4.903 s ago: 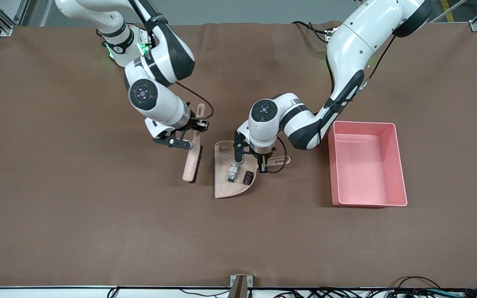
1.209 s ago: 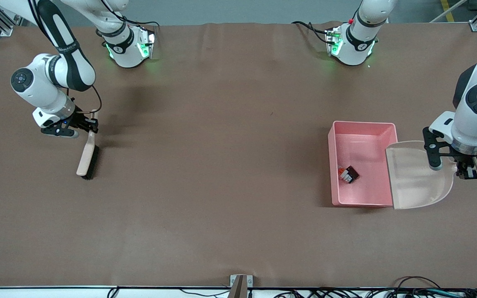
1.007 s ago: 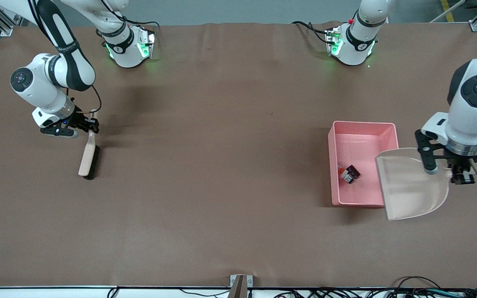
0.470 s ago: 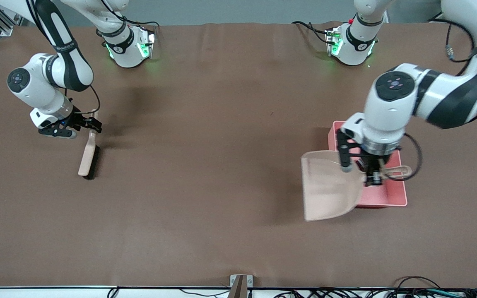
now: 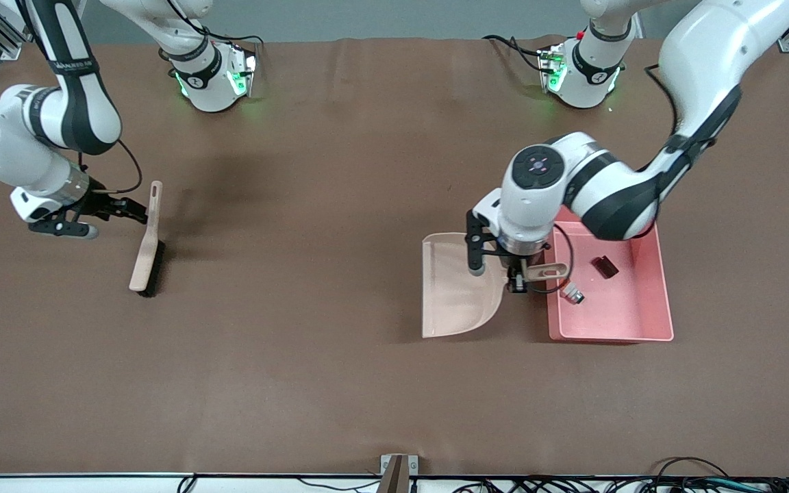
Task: Clean e-waste and dump in bin
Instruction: 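Lower the dustpan with the left gripper while the right gripper sets down the brush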
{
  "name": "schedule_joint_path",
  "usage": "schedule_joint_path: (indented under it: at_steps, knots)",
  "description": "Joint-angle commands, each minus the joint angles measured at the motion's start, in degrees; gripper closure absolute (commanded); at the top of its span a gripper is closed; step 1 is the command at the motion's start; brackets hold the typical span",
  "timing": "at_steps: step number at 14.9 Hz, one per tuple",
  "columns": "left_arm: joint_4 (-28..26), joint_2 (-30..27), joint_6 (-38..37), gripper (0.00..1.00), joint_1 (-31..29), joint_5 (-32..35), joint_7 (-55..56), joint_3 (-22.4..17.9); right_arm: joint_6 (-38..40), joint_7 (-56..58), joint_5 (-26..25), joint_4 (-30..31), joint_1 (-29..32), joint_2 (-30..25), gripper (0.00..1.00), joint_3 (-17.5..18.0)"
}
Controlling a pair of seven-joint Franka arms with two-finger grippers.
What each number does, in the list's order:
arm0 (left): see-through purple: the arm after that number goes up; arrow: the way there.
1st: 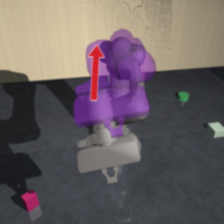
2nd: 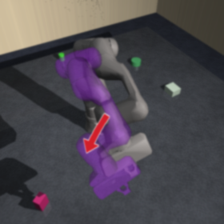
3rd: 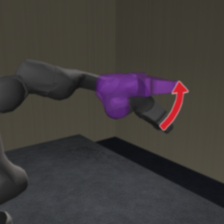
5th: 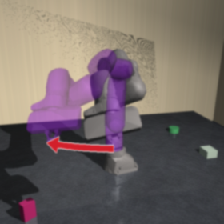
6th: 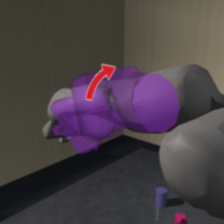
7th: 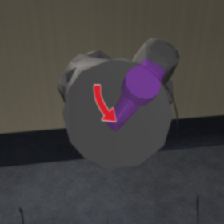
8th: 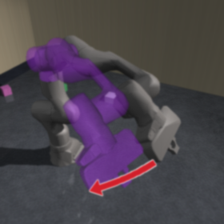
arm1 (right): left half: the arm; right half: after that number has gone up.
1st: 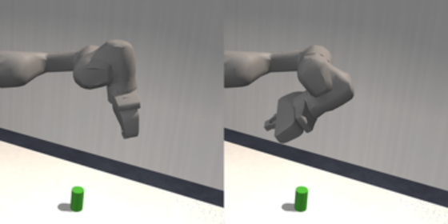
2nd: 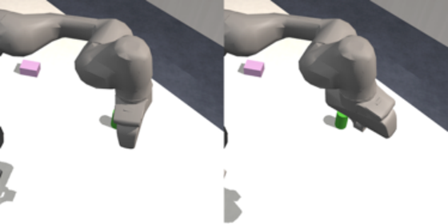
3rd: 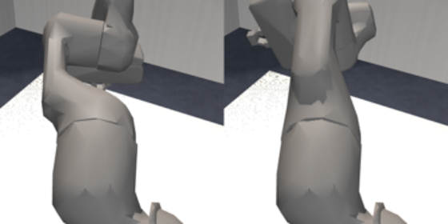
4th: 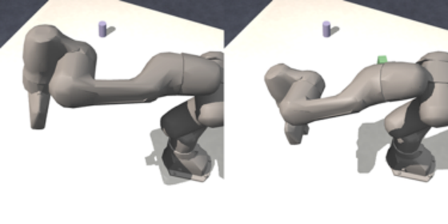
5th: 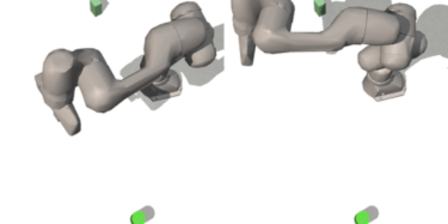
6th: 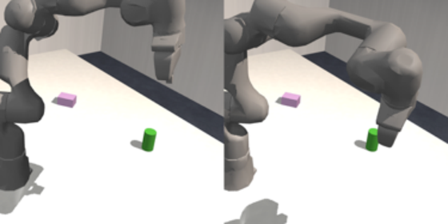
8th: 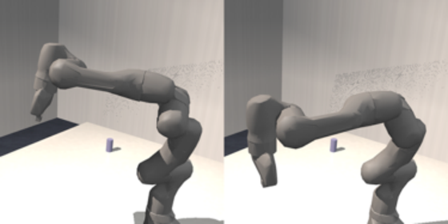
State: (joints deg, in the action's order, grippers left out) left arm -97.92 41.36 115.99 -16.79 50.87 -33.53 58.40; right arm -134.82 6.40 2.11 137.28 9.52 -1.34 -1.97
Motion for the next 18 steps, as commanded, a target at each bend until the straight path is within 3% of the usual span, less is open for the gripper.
schedule_joint_path:
  at_steps: [1, 3, 5, 8, 12, 15, 17, 18]
  knots:
    - [1.77, 2.67, 0.38, 0.96, 6.48, 0.28, 0.92, -4.94, 3.23, 1.24, -0.61, -4.28, 1.11, -2.7, 0.0, 0.39]
    - [1.77, 2.59, 1.08, 0.97, 10.62, 0.02, 2.5, -8.12, 10.14, 1.51, -0.61, -11.73, 1.63, -2.09, 0.0, 0.47]
    - [1.51, 3.81, 2.92, 0.97, 10.72, -0.16, 2.5, -8.31, 16.93, 1.33, -1.05, -18.95, 0.76, -1.56, 0.0, 0.74]
    - [1.33, 4.87, 3.8, 0.96, 11.24, -0.07, 2.76, -8.31, 19.32, 1.42, -5.09, -25.81, 0.58, -0.24, 0.0, 0.91]
    - [1.07, 5.14, 3.81, 0.96, 12.57, -0.07, 7.24, -8.39, 27.57, 0.8, -5.27, -35.48, 1.28, 1.25, 0.0, 0.74]
    - [0.72, 5.67, 3.8, 0.93, 12.57, -0.07, 7.34, -8.39, 29.17, 0.89, -5.36, -40.85, 1.72, 2.13, 0.0, 0.47]
    - [0.63, 5.66, 3.72, 0.78, 12.57, -0.07, 7.42, -8.39, 29.17, 1.24, -5.44, -43.23, 1.46, 3.27, 0.0, 0.56]
    - [0.71, 5.67, 3.72, 0.63, 12.48, -0.16, 7.51, -8.48, 29.26, 1.24, -5.45, -44.37, 1.2, 3.71, 0.0, 0.56]
